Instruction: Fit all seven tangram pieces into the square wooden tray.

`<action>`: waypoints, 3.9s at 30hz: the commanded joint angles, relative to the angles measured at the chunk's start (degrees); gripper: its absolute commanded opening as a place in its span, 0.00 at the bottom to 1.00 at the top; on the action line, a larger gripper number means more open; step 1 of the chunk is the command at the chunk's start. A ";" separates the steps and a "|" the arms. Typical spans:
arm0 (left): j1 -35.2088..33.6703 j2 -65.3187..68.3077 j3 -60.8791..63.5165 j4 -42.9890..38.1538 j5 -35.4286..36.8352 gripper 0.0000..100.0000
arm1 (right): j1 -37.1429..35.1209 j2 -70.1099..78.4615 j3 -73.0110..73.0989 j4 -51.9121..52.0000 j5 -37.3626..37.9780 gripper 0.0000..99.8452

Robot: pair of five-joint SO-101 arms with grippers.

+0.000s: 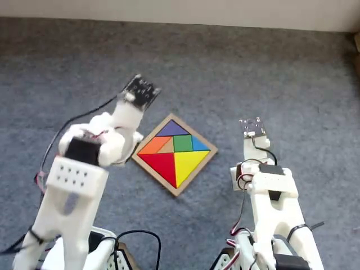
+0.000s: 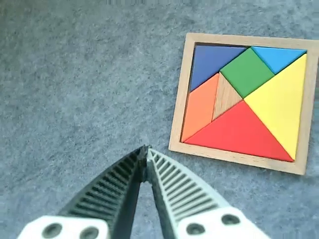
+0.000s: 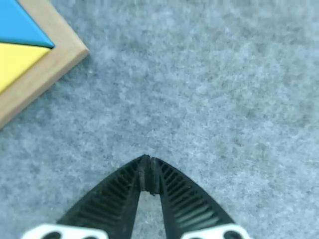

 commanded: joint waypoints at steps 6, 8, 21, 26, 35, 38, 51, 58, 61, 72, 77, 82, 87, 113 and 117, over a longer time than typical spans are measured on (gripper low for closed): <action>-3.47 -15.25 23.60 -15.56 8.35 0.01 | 0.40 -1.45 0.31 -0.75 -0.26 0.00; -3.47 -17.19 27.65 -19.16 8.88 0.01 | 0.40 -1.45 1.54 -1.19 -0.26 0.00; -3.38 -25.98 46.99 -37.89 3.25 0.01 | 0.40 -1.45 4.26 -7.25 -0.26 0.00; -3.38 -30.99 52.18 -41.76 3.08 0.01 | 0.40 -2.68 6.20 -8.84 -0.35 0.00; -3.38 -44.70 58.51 -41.67 3.34 0.01 | 0.22 -25.89 17.80 -8.66 -0.62 0.00; -3.38 -48.04 58.42 -36.92 3.34 0.01 | 0.22 -34.77 22.02 -8.57 -0.79 0.00; -3.38 -51.56 58.42 -31.91 3.34 0.01 | 0.31 -75.03 37.93 -5.32 -9.23 0.01; -7.08 -51.03 58.42 -28.13 3.34 0.01 | -2.59 -71.43 37.93 -1.36 -9.41 0.01; -10.07 -51.03 58.42 -24.35 3.34 0.01 | -2.59 -69.76 38.02 6.02 -9.23 0.01; -17.98 -51.56 58.42 -9.58 3.16 0.01 | -2.33 -69.32 38.02 23.16 -9.14 0.01; -20.09 -51.56 58.42 -8.35 3.16 0.01 | -2.42 -69.32 38.02 23.16 -9.14 0.01; -20.00 -51.56 58.42 -8.35 3.16 0.01 | -2.42 -69.32 38.02 23.16 -9.14 0.01; -19.91 -51.56 58.42 -8.35 3.16 0.01 | -2.42 -69.32 38.02 23.16 -9.14 0.01; -19.91 -51.56 58.42 -8.35 3.16 0.01 | -2.42 -69.32 38.02 23.16 -9.14 0.01; -19.91 -51.56 58.42 -8.35 3.16 0.01 | -2.42 -69.32 38.02 23.16 -9.14 0.01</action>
